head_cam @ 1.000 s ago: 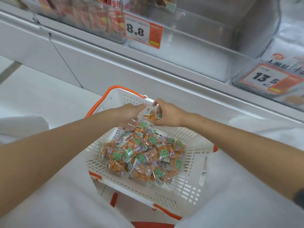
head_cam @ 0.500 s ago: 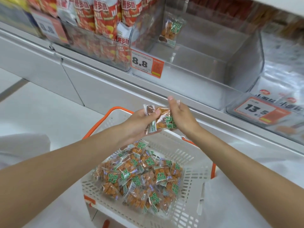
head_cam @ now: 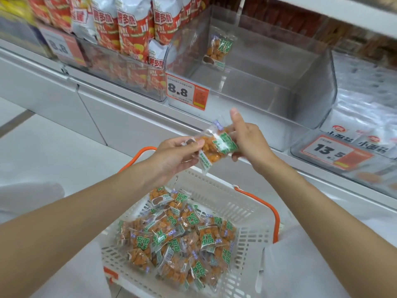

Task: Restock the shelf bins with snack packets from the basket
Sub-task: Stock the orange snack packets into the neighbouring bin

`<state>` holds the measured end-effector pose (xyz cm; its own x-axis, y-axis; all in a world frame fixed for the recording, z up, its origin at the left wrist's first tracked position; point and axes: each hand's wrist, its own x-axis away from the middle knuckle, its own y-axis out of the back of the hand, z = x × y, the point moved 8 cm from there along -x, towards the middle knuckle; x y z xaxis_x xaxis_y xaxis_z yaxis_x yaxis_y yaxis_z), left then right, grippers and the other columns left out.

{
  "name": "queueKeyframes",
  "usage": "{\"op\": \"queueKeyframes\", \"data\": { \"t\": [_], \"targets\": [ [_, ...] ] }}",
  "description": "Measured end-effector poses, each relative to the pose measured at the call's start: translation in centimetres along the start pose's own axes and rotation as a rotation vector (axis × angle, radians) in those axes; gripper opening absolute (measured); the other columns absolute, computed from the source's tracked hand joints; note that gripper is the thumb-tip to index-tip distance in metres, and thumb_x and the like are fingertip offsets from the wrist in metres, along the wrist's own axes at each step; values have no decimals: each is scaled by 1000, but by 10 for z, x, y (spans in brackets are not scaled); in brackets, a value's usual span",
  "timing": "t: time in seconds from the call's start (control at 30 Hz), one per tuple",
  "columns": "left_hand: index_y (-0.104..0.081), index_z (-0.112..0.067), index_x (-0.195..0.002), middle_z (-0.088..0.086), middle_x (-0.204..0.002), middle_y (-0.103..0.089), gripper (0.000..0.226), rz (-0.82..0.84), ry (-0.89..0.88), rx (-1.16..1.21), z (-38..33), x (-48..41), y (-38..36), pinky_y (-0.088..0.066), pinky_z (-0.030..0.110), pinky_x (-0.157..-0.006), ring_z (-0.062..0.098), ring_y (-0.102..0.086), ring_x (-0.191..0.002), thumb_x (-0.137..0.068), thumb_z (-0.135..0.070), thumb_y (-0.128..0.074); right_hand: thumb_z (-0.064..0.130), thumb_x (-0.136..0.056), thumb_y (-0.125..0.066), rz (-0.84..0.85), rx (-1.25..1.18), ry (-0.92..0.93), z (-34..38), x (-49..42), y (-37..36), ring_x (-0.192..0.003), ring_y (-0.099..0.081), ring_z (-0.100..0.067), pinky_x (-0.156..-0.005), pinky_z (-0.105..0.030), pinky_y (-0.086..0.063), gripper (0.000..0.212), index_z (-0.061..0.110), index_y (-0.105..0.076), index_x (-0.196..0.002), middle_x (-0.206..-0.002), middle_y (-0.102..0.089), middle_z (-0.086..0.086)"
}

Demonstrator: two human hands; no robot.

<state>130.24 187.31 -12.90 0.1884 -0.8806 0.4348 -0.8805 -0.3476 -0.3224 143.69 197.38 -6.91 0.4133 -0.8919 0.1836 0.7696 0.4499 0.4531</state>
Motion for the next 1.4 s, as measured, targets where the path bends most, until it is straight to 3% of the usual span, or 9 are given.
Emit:
{"op": "queueKeyframes", "data": {
  "t": [0.07,0.17,0.3,0.5,0.8,0.93,1.07,1.23,1.4],
  "targets": [
    [-67,-11,-116,9,-102,-73,32,-35,-44,52,-9,-1,3,-58,22,-73,16,-70,-86,-85,-17,-70,49,-96,-50,109,-299,-99,-1,3,-5,-68,-68,-21,-65,-30,-57,49,3,-66,-100,-87,-72,-17],
    [-64,-7,-118,14,-106,-70,32,-76,-98,88,-22,-1,4,-59,27,-78,20,-69,-91,-88,-13,-68,25,-87,-71,206,-355,-94,0,7,-12,-85,-71,-26,-81,-36,-59,27,6,-60,-103,-101,-72,-18],
    [-67,-9,-113,9,-104,-72,25,-115,-273,-166,-59,0,-2,-58,29,-83,15,-71,-89,-88,-15,-68,9,-83,-75,78,-294,32,20,7,3,-81,-70,-25,-78,-37,-60,17,8,-59,-89,-94,-73,-15],
    [-71,-14,-109,-1,-91,-72,26,-246,-721,-602,-170,-22,-36,-54,29,-83,13,-68,-86,-86,-25,-72,8,-85,-73,-148,-282,240,83,-32,53,-77,-70,-20,-68,-32,-61,27,-6,-64,-106,-95,-71,-16],
    [-58,-3,-129,10,-133,-57,33,-170,-504,-812,-213,-145,-41,-41,19,-97,21,-55,-119,-100,-3,-43,17,-82,-78,-255,-155,67,70,-189,58,-91,-71,-30,-84,-45,-58,22,17,-56,-77,-105,-70,-17],
    [-31,7,-144,16,-117,-54,43,-165,-484,-842,-213,-176,-47,-42,8,-55,20,-52,-76,-104,3,-17,24,-81,-77,-324,-3,111,62,-236,47,-88,-70,-28,-81,-41,-57,19,17,-60,-77,-93,-69,-9],
    [-33,3,-145,25,-119,-63,42,-162,-438,-822,-207,-194,-52,-39,3,-52,9,-65,-70,-104,2,-23,26,-86,-71,-316,190,164,62,-259,35,-89,-62,-22,-66,-24,-38,19,12,-65,-97,-96,-67,-7],
    [-31,-13,-149,10,-146,-43,53,-135,-344,-857,-200,-212,-41,-45,12,-73,20,-50,-119,-101,7,-31,37,-79,-77,-274,83,141,56,-267,20,-101,-66,-20,-78,-26,-49,39,17,-69,-111,-108,-72,-2],
    [-21,-22,-153,2,-153,-35,57,-159,-333,-947,-196,-215,-38,-40,24,-99,22,-41,-133,-102,-28,-46,17,-72,-84,-192,-119,126,50,-265,20,-95,-66,-20,-81,-32,-52,31,16,-67,-98,-98,-71,-3]
  ]
}}
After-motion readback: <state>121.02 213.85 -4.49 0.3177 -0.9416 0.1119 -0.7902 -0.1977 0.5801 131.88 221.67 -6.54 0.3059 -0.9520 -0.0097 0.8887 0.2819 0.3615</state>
